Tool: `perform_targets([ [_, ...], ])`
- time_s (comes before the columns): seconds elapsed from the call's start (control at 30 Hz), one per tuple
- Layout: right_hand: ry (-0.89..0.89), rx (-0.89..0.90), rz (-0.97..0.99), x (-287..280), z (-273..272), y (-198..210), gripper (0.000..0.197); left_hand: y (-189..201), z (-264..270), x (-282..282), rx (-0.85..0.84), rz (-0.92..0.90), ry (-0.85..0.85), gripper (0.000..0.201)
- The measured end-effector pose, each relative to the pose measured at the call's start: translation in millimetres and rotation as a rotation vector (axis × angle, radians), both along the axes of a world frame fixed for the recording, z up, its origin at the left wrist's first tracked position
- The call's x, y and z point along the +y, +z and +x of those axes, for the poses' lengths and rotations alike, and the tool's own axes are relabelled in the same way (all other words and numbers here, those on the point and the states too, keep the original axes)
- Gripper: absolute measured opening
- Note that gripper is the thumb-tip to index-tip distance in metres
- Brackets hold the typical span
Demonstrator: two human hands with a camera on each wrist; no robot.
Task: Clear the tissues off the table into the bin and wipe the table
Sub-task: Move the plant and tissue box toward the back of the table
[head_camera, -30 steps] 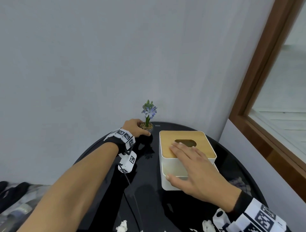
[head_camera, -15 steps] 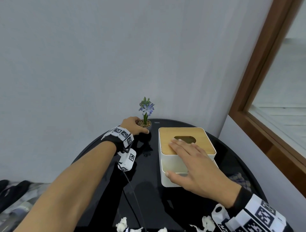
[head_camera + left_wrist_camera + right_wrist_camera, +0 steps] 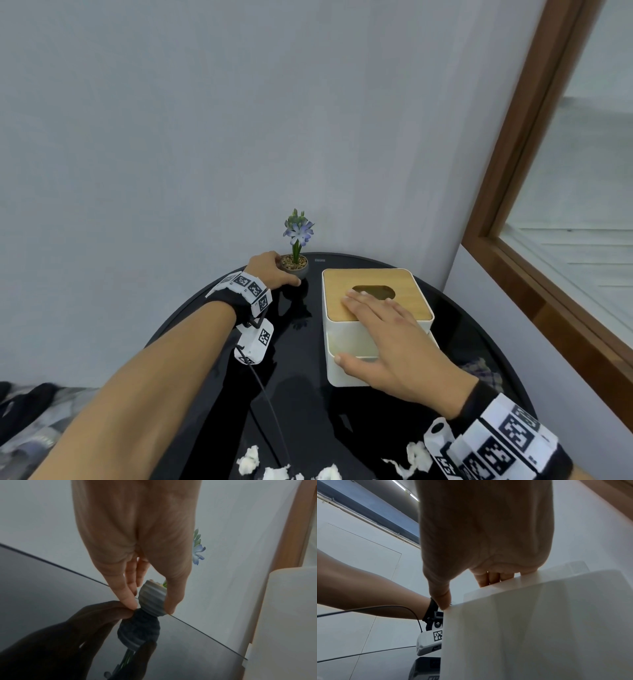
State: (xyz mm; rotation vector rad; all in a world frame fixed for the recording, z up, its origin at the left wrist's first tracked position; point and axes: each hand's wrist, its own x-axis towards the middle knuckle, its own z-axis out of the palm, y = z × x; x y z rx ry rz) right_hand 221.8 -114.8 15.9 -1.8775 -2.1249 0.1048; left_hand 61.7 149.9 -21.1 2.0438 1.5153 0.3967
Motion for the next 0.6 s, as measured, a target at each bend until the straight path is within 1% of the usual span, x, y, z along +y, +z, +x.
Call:
perform_targets([
  [0.07, -0.001, -0.006, -0.001, 0, 0, 0, 0.078, 1, -6, -4, -0.014, -0.014, 0.02, 0.079],
  [0.13, -0.002, -0.004, -0.007, 0, 0, -1, 0.078, 2, -15, -13, 0.011, 0.001, 0.025, 0.082],
  [0.27, 0.005, -0.009, -0.004, 0, 0, -2, 0.079, 5, -41, -40, -0.004, 0.033, 0.001, 0.081],
  [0.4, 0.003, -0.026, -0.001, -2, 1, -1, 0.08, 16, -57, -79, -0.052, 0.074, -0.083, 0.074],
  [0.5, -0.031, -0.057, 0.052, -9, 0, 4, 0.076, 29, -58, -114, -0.116, 0.071, -0.144, 0.069],
  [0.6, -0.081, -0.058, 0.083, -19, 6, 9, 0.079, 37, -53, -144, -0.138, 0.063, -0.201, 0.071],
])
